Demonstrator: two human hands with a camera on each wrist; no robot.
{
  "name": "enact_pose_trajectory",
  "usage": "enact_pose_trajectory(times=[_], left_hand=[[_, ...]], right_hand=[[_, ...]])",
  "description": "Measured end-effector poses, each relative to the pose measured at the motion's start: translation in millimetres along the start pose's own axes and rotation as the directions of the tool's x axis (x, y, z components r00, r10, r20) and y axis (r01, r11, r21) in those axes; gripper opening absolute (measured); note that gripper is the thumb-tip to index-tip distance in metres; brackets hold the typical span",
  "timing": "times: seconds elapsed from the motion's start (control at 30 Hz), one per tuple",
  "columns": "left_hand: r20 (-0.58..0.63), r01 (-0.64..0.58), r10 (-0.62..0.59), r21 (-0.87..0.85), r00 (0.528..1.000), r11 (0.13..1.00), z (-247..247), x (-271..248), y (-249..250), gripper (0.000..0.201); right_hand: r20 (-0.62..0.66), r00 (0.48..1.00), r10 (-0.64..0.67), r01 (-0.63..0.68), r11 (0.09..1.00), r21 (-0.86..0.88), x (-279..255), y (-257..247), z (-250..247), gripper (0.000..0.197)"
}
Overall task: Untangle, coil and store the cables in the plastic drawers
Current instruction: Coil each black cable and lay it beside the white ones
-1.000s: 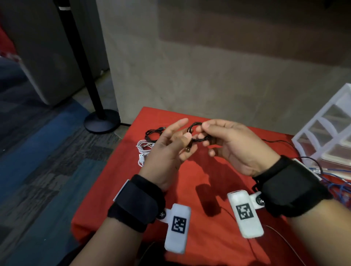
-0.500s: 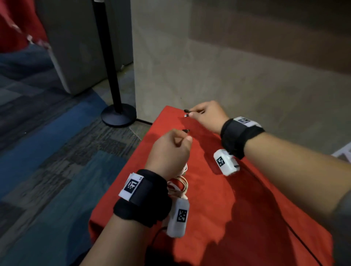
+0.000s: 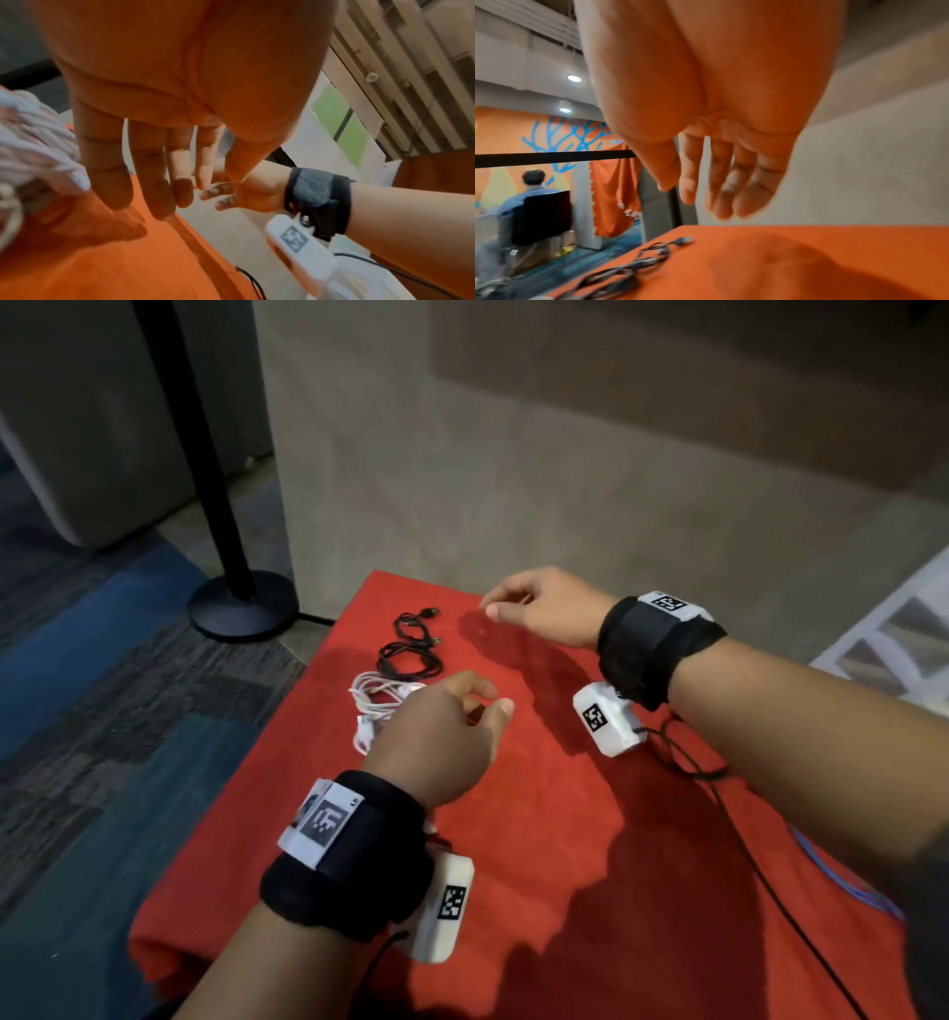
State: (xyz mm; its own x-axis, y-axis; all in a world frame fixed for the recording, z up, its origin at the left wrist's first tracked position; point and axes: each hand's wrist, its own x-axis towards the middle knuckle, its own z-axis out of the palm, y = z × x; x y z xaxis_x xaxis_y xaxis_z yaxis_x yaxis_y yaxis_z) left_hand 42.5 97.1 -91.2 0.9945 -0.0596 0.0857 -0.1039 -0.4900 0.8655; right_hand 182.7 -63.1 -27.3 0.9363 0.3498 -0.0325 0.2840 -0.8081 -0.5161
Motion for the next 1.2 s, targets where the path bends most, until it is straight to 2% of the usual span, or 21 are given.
enact_pose_trajectory(times=[0.1, 0.2, 0.3, 0.4, 0.47, 0.53, 0.67, 0.73, 0.8, 0.83, 0.9, 0.97, 1.03, 1.07, 1.1, 1.17, 1.2], left_hand=[[0.060, -0.051, 0.047, 0.066, 0.997, 0.996, 18, -4, 9, 0.018], [0.129, -0.091, 0.077, 0.109, 0.989, 0.990, 36, -7, 21, 0.019], [0.205, -0.135, 0.105, 0.136, 0.973, 0.981, 55, -10, 31, 0.020], [0.257, -0.185, 0.137, 0.174, 0.957, 0.967, 70, -12, 41, 0.021], [0.269, -0.211, 0.156, 0.192, 0.951, 0.958, 77, -13, 48, 0.019], [0.253, -0.228, 0.176, 0.193, 0.951, 0.954, 79, -13, 51, 0.018], [0.183, -0.309, 0.283, 0.130, 0.941, 0.942, 80, -11, 54, 0.012], [0.154, -0.414, 0.402, 0.049, 0.902, 0.909, 79, -10, 58, 0.015], [0.162, -0.541, 0.530, 0.030, 0.832, 0.840, 80, -9, 61, 0.025], [0.181, -0.566, 0.552, 0.033, 0.814, 0.824, 80, -9, 63, 0.028], [0.215, -0.550, 0.528, 0.059, 0.822, 0.833, 78, -11, 65, 0.026], [0.265, -0.486, 0.446, 0.111, 0.855, 0.867, 71, -11, 63, 0.018], [0.368, -0.426, 0.336, 0.198, 0.867, 0.883, 61, -12, 57, 0.012], [0.412, -0.419, 0.297, 0.248, 0.862, 0.873, 56, -12, 54, 0.011], [0.443, -0.412, 0.262, 0.285, 0.857, 0.865, 52, -13, 52, 0.012], [0.461, -0.390, 0.217, 0.322, 0.860, 0.863, 48, -15, 50, 0.011], [0.456, -0.381, 0.203, 0.341, 0.866, 0.859, 48, -15, 50, 0.010]], right_hand=[[0.081, 0.984, 0.161, -0.142, 0.970, -0.198, -50, 43, -35, 0.022], [0.161, 0.920, 0.357, -0.287, 0.895, -0.343, -102, 91, -56, 0.028], [0.217, 0.872, 0.438, -0.321, 0.848, -0.422, -147, 112, -59, 0.027], [0.199, 0.903, 0.380, -0.260, 0.853, -0.452, -172, 120, -45, 0.025], [0.152, 0.935, 0.320, -0.266, 0.917, -0.298, -176, 123, -34, 0.024], [0.120, 0.942, 0.314, -0.291, 0.940, -0.178, -176, 124, -27, 0.021], [0.194, 0.929, 0.316, -0.261, 0.929, -0.263, -177, 112, -25, 0.009], [0.211, 0.946, 0.248, -0.196, 0.951, -0.238, -185, 100, -29, 0.007], [0.209, 0.969, 0.133, -0.114, 0.988, -0.102, -197, 85, -36, 0.008], [0.196, 0.977, 0.081, -0.079, 0.997, -0.014, -203, 77, -41, 0.009], [0.163, 0.987, -0.006, -0.012, 0.994, 0.104, -216, 62, -50, 0.013], [0.169, 0.984, -0.063, 0.027, 0.978, 0.205, -226, 53, -56, 0.014], [0.150, 0.987, -0.051, 0.006, 0.958, 0.288, -231, 55, -58, 0.010], [0.092, 0.996, -0.020, -0.007, 0.959, 0.283, -231, 62, -55, 0.010], [0.002, 1.000, 0.020, -0.020, 0.972, 0.236, -229, 71, -51, 0.011], [-0.160, 0.984, 0.084, -0.082, 0.996, 0.017, -223, 93, -42, 0.007], [-0.170, 0.981, 0.098, -0.118, 0.986, -0.114, -222, 100, -38, 0.009]])
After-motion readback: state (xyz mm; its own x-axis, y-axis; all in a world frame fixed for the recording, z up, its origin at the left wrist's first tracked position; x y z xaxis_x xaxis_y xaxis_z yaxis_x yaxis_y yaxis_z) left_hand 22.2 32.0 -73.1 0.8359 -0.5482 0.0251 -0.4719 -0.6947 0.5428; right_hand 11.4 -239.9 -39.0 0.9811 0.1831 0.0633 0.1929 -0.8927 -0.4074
